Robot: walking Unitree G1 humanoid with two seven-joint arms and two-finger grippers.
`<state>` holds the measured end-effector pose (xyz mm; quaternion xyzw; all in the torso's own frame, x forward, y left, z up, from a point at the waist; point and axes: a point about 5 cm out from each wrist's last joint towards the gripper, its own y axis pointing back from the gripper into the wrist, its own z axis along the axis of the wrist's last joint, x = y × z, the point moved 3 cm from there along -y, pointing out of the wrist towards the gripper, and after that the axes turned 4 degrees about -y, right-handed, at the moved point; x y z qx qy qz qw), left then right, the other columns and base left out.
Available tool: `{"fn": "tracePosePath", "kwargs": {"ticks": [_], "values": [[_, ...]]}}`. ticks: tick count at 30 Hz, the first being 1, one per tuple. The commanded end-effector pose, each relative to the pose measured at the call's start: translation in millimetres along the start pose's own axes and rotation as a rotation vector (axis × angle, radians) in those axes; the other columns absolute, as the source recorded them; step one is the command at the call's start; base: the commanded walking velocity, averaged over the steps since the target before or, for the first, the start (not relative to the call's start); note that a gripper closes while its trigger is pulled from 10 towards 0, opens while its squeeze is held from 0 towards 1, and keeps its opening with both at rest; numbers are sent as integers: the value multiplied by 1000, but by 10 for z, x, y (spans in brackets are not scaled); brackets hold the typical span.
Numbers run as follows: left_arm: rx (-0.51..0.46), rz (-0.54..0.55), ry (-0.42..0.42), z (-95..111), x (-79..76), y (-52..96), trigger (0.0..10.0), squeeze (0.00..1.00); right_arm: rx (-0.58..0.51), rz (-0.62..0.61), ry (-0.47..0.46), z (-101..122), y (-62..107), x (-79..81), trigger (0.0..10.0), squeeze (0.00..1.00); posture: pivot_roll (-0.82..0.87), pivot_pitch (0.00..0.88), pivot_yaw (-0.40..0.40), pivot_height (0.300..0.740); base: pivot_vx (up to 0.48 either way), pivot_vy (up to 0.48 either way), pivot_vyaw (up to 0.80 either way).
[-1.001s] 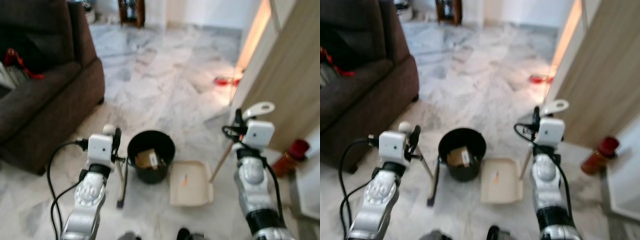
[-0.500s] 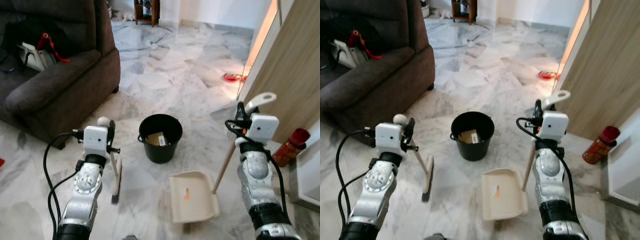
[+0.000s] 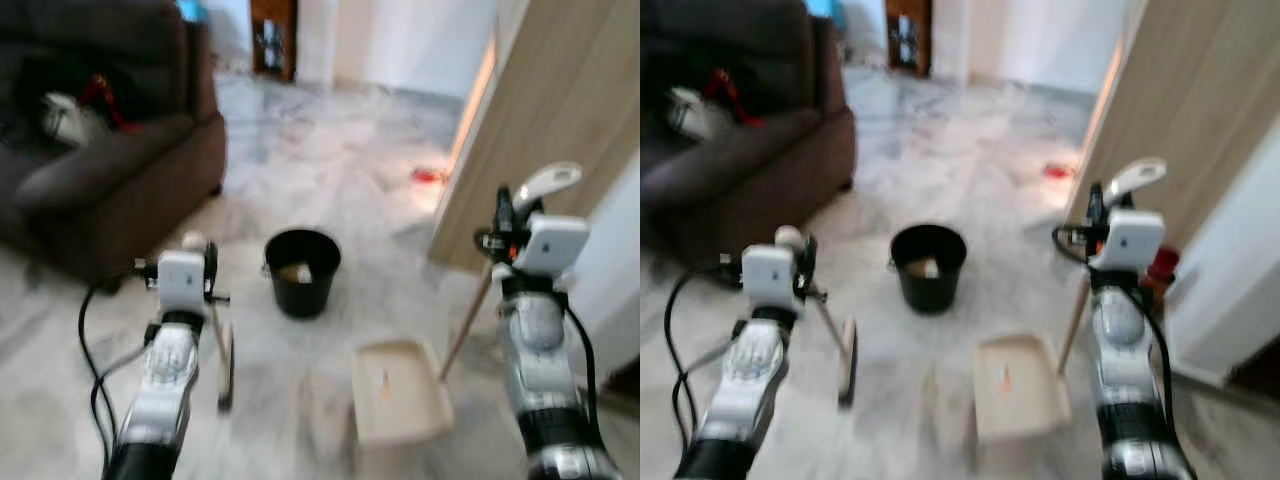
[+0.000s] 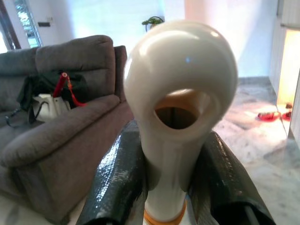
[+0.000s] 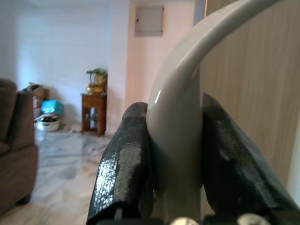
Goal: Sweep floor
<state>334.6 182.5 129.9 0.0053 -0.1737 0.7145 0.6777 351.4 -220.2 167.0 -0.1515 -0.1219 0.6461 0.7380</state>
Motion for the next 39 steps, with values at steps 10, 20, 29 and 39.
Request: {"fn": "tracePosePath", "kwargs": {"ticks": [10, 20, 29, 39], "values": [[-66, -87, 25, 134, -265, -73, 10000, 0, -2, -26, 19, 43, 211, -157, 10000, 0, 48, 0, 15, 740, 0, 0, 0], [-65, -127, 27, 118, -293, -29, 10000, 0, 23, -38, -9, 5, 306, -151, 10000, 0, 57, 0, 23, 740, 0, 0, 0], [-66, -130, 28, 117, -295, -30, 10000, 0, 29, -37, -10, 15, 315, -152, 10000, 0, 57, 0, 23, 740, 0, 0, 0], [-66, -131, 28, 116, -295, -30, 10000, 0, 32, -37, -10, 18, 317, -151, 10000, 0, 57, 0, 23, 740, 0, 0, 0]]}}
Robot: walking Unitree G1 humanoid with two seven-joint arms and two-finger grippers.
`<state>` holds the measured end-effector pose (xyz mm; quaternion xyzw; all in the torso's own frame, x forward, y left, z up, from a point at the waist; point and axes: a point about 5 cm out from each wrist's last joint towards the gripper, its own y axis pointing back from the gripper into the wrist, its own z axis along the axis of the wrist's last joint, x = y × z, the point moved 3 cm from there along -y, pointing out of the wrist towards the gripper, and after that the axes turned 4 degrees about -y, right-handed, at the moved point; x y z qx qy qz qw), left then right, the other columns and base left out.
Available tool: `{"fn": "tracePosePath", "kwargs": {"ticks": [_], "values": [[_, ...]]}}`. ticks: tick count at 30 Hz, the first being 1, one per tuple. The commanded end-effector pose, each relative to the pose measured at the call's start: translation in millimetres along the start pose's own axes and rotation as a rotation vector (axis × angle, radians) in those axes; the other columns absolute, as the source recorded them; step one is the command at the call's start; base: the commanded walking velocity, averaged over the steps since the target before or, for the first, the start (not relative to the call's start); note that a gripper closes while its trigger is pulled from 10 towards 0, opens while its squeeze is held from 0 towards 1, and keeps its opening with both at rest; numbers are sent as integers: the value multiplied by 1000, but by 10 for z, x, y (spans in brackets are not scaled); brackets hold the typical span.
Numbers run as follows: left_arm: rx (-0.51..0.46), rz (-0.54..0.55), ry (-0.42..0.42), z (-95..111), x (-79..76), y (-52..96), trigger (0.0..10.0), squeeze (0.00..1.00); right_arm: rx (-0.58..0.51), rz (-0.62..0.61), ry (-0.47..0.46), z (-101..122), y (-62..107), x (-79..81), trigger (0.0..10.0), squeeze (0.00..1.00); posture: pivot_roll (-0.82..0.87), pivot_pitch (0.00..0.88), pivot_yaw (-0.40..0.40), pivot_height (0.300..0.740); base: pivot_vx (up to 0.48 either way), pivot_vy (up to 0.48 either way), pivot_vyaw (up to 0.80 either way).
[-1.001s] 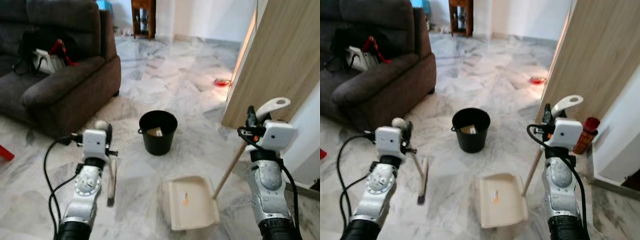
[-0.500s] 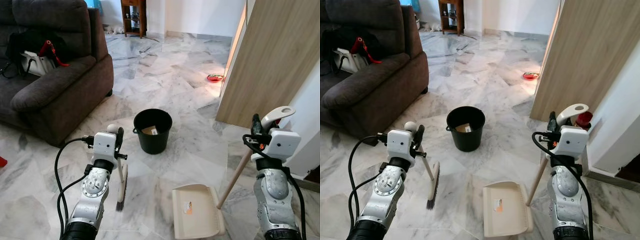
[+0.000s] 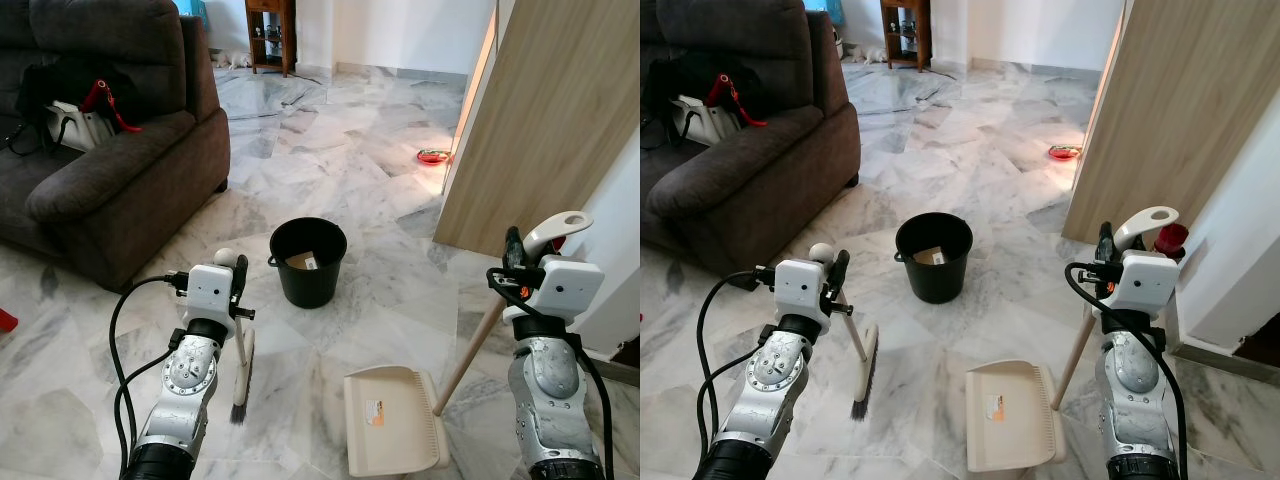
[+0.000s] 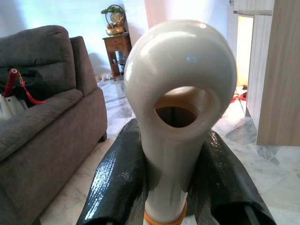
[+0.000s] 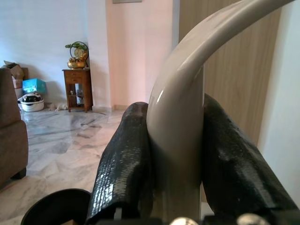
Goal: Sweep floor
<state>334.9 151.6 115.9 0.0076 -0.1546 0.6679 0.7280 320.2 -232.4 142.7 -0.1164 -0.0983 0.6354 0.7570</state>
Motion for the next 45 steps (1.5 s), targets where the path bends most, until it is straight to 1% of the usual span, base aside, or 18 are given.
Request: {"fn": "tracePosePath", "kwargs": {"ticks": [1, 2, 3, 4, 5, 11, 16, 20, 21, 25, 32, 34, 36, 37, 39, 41, 43, 45], "values": [[-79, 4, -17, 173, 40, -59, 10000, 0, -53, 5, -9, 137, -34, 10, 10000, 0, 57, 0, 23, 740, 0, 0, 0], [-79, 4, -17, 173, 40, -59, 10000, 0, -53, 5, -9, 137, -34, 10, 10000, 0, 57, 0, 23, 740, 0, 0, 0], [-100, -22, 4, 233, -22, -152, 10000, 0, -13, 22, -45, 2, 35, 183, 10000, 0, 9, 0, 56, 740, 0, 0, 0], [-96, -28, 37, 227, -96, -186, 10000, 0, -3, 21, -56, -40, 106, 224, 10000, 0, 19, 0, 46, 740, 0, 0, 0], [-90, -26, 41, 208, -111, -170, 10000, 0, -3, 15, -55, -38, 119, 195, 10000, 0, 23, 0, 36, 740, 0, 0, 0], [-74, -2, 27, 137, -62, -92, 10000, 0, 8, 23, -35, -42, 85, 150, 10000, 0, 41, 0, 4, 740, 0, 0, 0], [-88, 17, 36, 182, -31, -142, 10000, 0, 5, 18, -34, -48, 28, 170, 10000, 0, 87, 0, 14, 740, 0, 0, 0], [-106, 2, 31, 226, -25, -158, 10000, 0, 6, 16, -55, -75, -31, 244, 10000, 0, 114, 0, 9, 740, 0, 0, 0], [-106, 23, 21, 217, 26, -149, 10000, 0, 12, 29, -75, -86, -42, 307, 10000, 0, 108, 0, 0, 740, 0, 0, 0], [-85, 60, 11, 152, 128, -142, 10000, 0, 21, 50, -86, -106, -27, 399, 10000, 0, 76, 0, 2, 740, 0, 0, 0], [-65, 62, 7, 112, 164, -165, 10000, 0, 20, 2, -73, -137, 26, 267, 10000, 0, 43, 0, 40, 740, 0, 0, 0], [-55, 55, 17, 89, 142, -168, 10000, 0, 22, -11, -75, -148, 50, 237, 10000, 0, 38, 0, 47, 740, 0, 0, 0], [-57, 14, 40, 103, 0, -172, 10000, 0, 38, -29, -66, -205, 125, 197, 10000, 0, 34, 0, 54, 740, 0, 0, 0], [-72, -27, 52, 147, -135, -169, 10000, 0, 50, -37, -59, -235, 176, 179, 10000, 0, 38, 0, 52, 740, 0, 0, 0], [-78, -42, 55, 162, -181, -159, 10000, 0, 51, -39, -50, -238, 198, 173, 10000, 0, 43, 0, 51, 740, 0, 0, 0], [-99, -100, 41, 202, -330, -70, 10000, 0, 47, -21, -43, -208, 312, 200, 10000, 0, 31, 0, 48, 740, 0, 0, 0], [-89, -92, 42, 174, -328, -18, 10000, 0, 54, -6, -43, -205, 371, 226, 10000, 0, 32, 0, 46, 740, 0, 0, 0], [-62, -53, 18, 101, -230, 65, 10000, 0, 69, -2, -33, -223, 452, 236, 10000, 0, 36, 0, 40, 740, 0, 0, 0]]}}
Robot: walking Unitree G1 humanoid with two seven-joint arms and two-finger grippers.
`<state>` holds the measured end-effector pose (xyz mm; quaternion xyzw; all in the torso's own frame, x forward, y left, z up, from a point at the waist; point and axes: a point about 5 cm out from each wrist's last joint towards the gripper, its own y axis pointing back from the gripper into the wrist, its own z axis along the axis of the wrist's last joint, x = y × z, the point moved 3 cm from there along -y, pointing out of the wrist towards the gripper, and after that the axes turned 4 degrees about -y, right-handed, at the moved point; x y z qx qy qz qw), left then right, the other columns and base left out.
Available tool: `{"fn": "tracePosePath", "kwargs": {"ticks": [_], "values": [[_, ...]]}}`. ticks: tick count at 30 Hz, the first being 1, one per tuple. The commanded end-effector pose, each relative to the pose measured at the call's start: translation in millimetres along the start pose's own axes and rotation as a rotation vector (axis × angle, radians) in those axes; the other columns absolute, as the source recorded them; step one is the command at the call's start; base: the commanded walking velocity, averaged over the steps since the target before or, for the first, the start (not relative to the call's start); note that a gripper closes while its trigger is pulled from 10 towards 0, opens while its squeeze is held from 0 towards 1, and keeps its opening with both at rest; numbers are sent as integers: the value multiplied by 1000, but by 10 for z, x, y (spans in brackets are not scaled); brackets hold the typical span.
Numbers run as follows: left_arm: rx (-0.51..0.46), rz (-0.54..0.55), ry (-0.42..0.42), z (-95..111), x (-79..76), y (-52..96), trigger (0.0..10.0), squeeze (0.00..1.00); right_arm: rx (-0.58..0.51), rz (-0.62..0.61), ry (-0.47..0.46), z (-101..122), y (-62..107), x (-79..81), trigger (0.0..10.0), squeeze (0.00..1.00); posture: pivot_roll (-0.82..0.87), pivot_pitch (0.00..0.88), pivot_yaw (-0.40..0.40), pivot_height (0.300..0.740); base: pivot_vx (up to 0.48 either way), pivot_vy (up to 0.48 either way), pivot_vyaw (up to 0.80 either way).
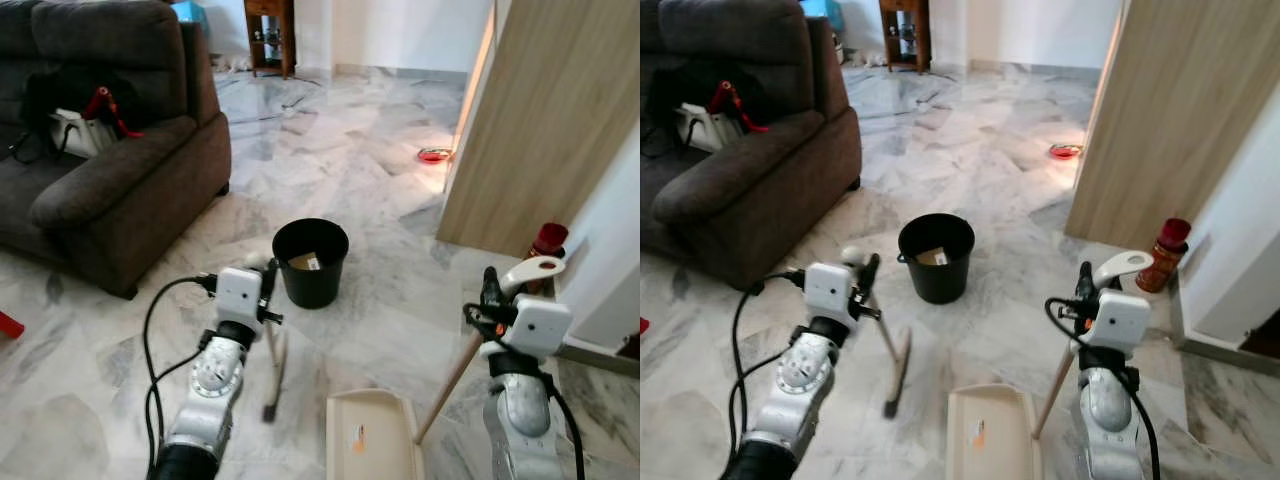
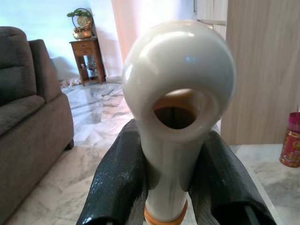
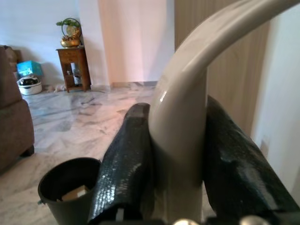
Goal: Sweep floor
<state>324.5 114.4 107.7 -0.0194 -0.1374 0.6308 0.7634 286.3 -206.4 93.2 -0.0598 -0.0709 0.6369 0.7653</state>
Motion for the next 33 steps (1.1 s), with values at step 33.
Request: {"fn": "tracePosePath", "kwargs": {"ticks": [33], "values": [[11, 130, -164, 121, 450, 329, 10000, 0, -22, 1, 18, 169, 75, 0, 10000, 0, 40, 0, 31, 740, 0, 0, -231]]}}
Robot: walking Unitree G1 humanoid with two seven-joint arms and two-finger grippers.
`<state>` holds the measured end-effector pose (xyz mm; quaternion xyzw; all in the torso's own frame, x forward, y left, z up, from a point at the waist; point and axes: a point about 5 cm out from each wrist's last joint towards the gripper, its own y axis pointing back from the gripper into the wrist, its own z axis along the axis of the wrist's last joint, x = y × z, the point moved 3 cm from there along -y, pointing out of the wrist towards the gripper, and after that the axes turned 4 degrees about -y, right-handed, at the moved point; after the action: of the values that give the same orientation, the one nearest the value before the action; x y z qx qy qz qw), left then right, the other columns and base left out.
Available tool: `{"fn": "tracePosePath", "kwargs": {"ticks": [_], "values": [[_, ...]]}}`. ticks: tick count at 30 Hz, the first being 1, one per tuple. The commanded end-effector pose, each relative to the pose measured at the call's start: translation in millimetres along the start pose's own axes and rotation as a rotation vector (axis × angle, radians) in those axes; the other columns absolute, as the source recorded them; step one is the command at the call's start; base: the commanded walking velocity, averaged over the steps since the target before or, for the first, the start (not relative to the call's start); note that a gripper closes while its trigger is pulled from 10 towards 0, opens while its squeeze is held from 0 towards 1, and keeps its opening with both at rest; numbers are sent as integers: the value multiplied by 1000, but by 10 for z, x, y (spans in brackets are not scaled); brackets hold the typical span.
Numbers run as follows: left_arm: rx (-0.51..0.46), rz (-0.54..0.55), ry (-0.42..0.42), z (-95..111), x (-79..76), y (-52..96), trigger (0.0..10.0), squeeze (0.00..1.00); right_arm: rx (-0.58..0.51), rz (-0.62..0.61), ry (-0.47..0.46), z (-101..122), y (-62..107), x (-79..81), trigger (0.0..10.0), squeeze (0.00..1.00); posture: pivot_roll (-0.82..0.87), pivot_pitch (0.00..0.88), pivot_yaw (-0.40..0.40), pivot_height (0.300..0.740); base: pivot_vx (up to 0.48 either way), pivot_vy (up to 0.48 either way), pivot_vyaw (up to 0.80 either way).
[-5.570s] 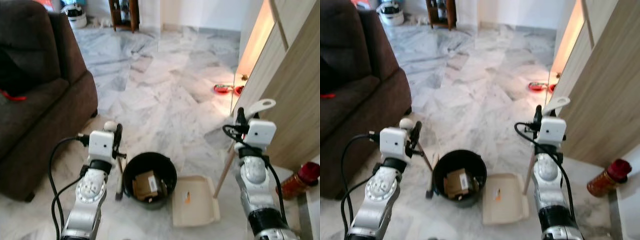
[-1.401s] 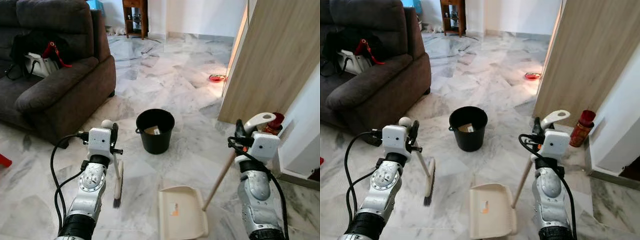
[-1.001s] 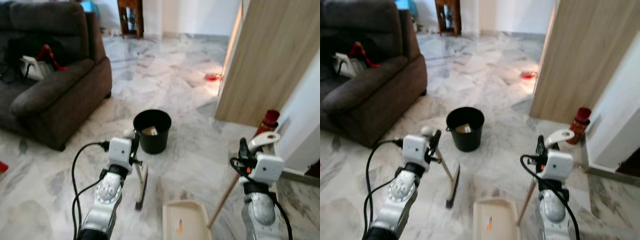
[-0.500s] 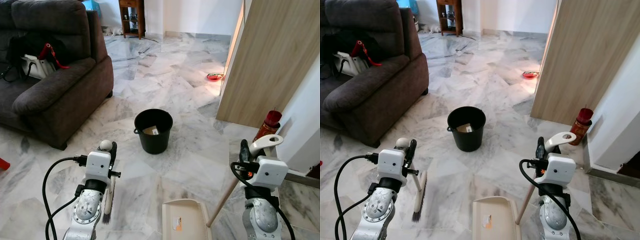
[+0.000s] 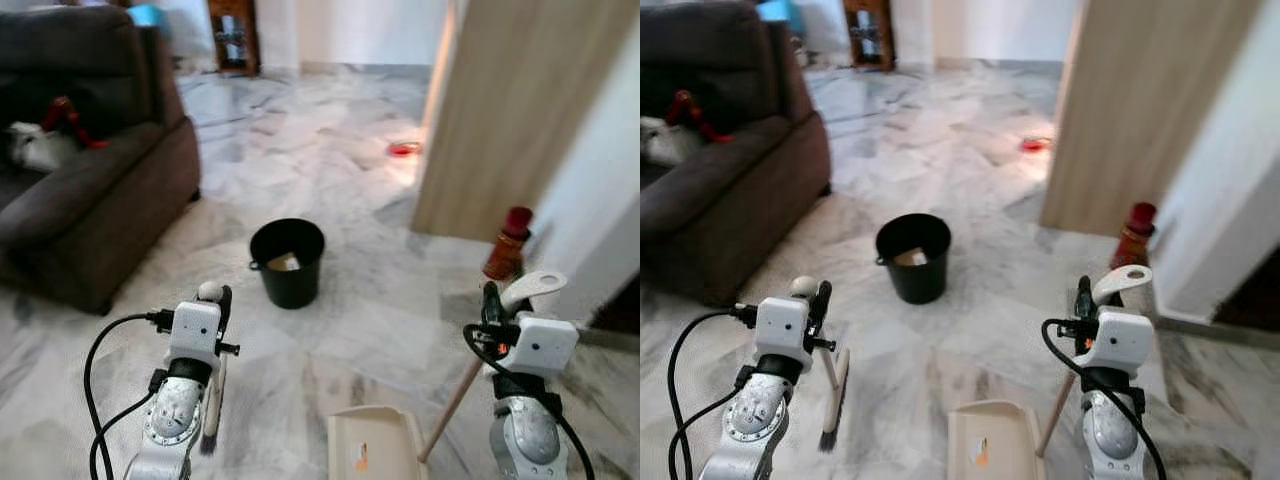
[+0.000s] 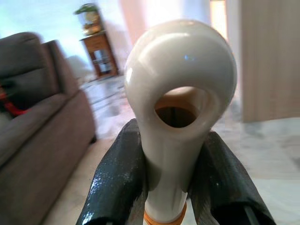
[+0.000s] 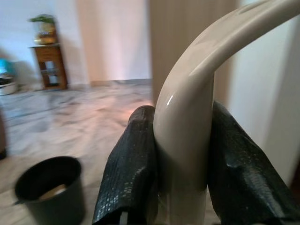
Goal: Sweep floor
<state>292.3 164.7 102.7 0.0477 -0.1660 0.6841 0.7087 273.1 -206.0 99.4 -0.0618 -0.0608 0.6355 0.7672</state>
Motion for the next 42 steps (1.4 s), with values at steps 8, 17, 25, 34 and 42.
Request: {"fn": "tracePosePath", "kwargs": {"ticks": [8, 17, 25, 34, 42], "values": [[-77, 0, -7, 205, 59, -143, 10000, 0, -31, 26, 13, 89, -58, 63, 10000, 0, 47, 0, 29, 740, 0, 0, -800], [-73, 49, 26, 205, 143, -213, 10000, 0, -32, 36, 19, 110, -81, 67, 10000, 0, 38, 0, 9, 740, 0, 0, -800], [-61, 39, 193, 218, 57, -201, 10000, 0, -35, 49, 47, 142, -129, 37, 10000, 0, 46, 0, -15, 740, 0, 0, -800], [-43, -23, 281, 221, -10, -211, 10000, 0, -39, 57, 44, 156, -162, 64, 10000, 0, 50, 0, -7, 740, 0, 0, -800], [-39, -58, 272, 233, -27, -233, 10000, 0, -41, 46, 39, 161, -171, 72, 10000, 0, 46, 0, 13, 740, 0, 0, -800]]}}
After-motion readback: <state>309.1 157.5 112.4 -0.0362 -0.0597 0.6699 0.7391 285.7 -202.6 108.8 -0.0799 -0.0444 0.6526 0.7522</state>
